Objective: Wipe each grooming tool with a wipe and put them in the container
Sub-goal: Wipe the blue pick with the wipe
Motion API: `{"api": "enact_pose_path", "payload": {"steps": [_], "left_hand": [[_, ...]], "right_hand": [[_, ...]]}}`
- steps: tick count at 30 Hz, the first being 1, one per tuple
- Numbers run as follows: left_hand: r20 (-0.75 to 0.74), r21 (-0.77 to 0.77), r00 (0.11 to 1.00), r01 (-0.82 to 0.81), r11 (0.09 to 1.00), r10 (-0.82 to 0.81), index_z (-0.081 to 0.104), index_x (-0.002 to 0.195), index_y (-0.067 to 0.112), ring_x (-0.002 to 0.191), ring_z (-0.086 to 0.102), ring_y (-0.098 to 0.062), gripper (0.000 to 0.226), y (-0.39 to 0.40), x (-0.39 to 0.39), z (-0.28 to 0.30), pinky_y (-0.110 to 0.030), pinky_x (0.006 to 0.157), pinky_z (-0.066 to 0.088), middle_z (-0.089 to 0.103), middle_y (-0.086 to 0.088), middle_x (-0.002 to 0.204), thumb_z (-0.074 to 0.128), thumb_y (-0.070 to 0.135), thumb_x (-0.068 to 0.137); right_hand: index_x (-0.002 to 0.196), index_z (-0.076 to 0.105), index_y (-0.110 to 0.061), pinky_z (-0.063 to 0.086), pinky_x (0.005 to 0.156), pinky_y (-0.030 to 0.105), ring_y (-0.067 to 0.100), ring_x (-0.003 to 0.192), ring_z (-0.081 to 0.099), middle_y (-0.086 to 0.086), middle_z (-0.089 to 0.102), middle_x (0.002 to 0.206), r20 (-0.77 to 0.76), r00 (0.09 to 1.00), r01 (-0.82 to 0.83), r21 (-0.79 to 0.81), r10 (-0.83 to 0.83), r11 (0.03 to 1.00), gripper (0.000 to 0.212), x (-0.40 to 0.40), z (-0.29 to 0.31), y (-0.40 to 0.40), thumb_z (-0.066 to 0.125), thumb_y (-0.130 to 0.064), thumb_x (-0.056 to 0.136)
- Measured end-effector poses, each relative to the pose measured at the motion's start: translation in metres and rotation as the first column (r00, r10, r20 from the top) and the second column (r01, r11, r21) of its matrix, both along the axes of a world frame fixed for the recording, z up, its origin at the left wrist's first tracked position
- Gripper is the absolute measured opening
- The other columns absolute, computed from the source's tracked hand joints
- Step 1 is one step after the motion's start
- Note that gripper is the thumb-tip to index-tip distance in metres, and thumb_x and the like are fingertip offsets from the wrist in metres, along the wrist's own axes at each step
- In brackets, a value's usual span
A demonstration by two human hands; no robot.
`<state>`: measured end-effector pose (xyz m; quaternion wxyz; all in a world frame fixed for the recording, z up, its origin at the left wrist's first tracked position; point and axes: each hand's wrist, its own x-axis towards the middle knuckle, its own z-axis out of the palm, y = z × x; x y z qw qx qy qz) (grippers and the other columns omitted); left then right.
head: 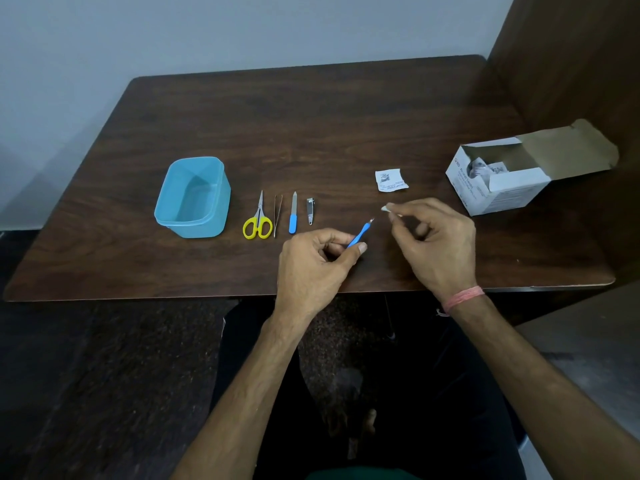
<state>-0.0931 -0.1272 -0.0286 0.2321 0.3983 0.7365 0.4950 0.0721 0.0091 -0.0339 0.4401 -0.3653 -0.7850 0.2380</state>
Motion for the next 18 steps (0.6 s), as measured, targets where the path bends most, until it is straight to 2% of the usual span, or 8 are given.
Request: {"api": "enact_pose_path", "payload": {"steps": [2, 5, 8, 13, 15, 18], "left_hand": [[0.0, 0.003, 1.0, -0.002, 1.0, 0.002, 0.09, 0.097, 0.03, 0.061, 0.066, -0.004, 0.006, 0.0, 0.0002, -0.0004, -0.021, 0.061, 0.054, 0.079, 0.011, 0.074, 0.092, 0.034, 0.093], [-0.009, 0.005, 1.0, 0.011, 1.0, -0.011, 0.089, 0.096, 0.03, 0.057, 0.06, -0.002, 0.005, -0.0012, -0.0004, 0.0001, -0.017, 0.058, 0.048, 0.079, 0.011, 0.073, 0.092, 0.033, 0.094], [-0.029, -0.006, 0.999, 0.024, 1.0, -0.024, 0.088, 0.097, 0.032, 0.054, 0.055, -0.002, 0.005, -0.0023, -0.001, 0.0005, -0.017, 0.056, 0.044, 0.077, 0.011, 0.073, 0.09, 0.035, 0.095], [-0.046, -0.009, 0.999, 0.016, 1.0, -0.017, 0.087, 0.098, 0.032, 0.056, 0.055, -0.004, 0.003, -0.0019, -0.001, -0.0007, -0.021, 0.057, 0.047, 0.077, 0.01, 0.076, 0.088, 0.035, 0.097], [-0.042, -0.018, 0.999, 0.012, 1.0, -0.013, 0.083, 0.097, 0.032, 0.063, 0.063, -0.004, 0.004, -0.0013, -0.001, -0.0008, -0.021, 0.062, 0.049, 0.077, 0.012, 0.08, 0.085, 0.033, 0.1], [-0.038, -0.038, 0.999, 0.006, 0.999, -0.007, 0.076, 0.096, 0.03, 0.083, 0.074, -0.009, 0.009, -0.0003, -0.0017, -0.0005, -0.033, 0.076, 0.059, 0.078, 0.017, 0.088, 0.079, 0.032, 0.104]], "right_hand": [[0.11, 0.088, -0.024, 0.049, 0.059, 0.025, 0.017, 0.056, 0.053, -0.011, 0.078, 0.103, 0.032, 0.997, -0.075, 0.023, 0.074, 0.997, 0.017, 0.0003, 0.0006, -0.0031, 0.084, -0.015, 0.095], [0.113, 0.087, -0.025, 0.055, 0.062, 0.032, 0.009, 0.057, 0.054, -0.012, 0.077, 0.104, 0.131, 0.974, -0.192, 0.053, 0.184, 0.98, 0.022, -0.0007, -0.0007, -0.0057, 0.083, -0.013, 0.095], [0.113, 0.088, -0.025, 0.058, 0.063, 0.037, 0.005, 0.057, 0.054, -0.013, 0.077, 0.103, 0.148, 0.976, -0.172, 0.05, 0.162, 0.984, 0.024, -0.0012, -0.0021, -0.002, 0.084, -0.012, 0.094], [0.111, 0.088, -0.024, 0.058, 0.062, 0.038, 0.004, 0.058, 0.054, -0.012, 0.077, 0.102, 0.152, 0.974, -0.184, 0.08, 0.171, 0.98, 0.019, -0.001, -0.0029, -0.005, 0.082, -0.014, 0.095], [0.11, 0.088, -0.024, 0.058, 0.062, 0.037, 0.003, 0.058, 0.052, -0.012, 0.077, 0.102, 0.147, 0.978, -0.164, 0.088, 0.15, 0.983, 0.019, -0.0011, -0.0032, -0.005, 0.082, -0.014, 0.095], [0.112, 0.088, -0.025, 0.057, 0.061, 0.035, 0.0, 0.058, 0.05, -0.013, 0.077, 0.102, 0.164, 0.977, -0.155, 0.127, 0.134, 0.98, 0.021, -0.001, -0.0041, -0.0061, 0.082, -0.013, 0.095]]}}
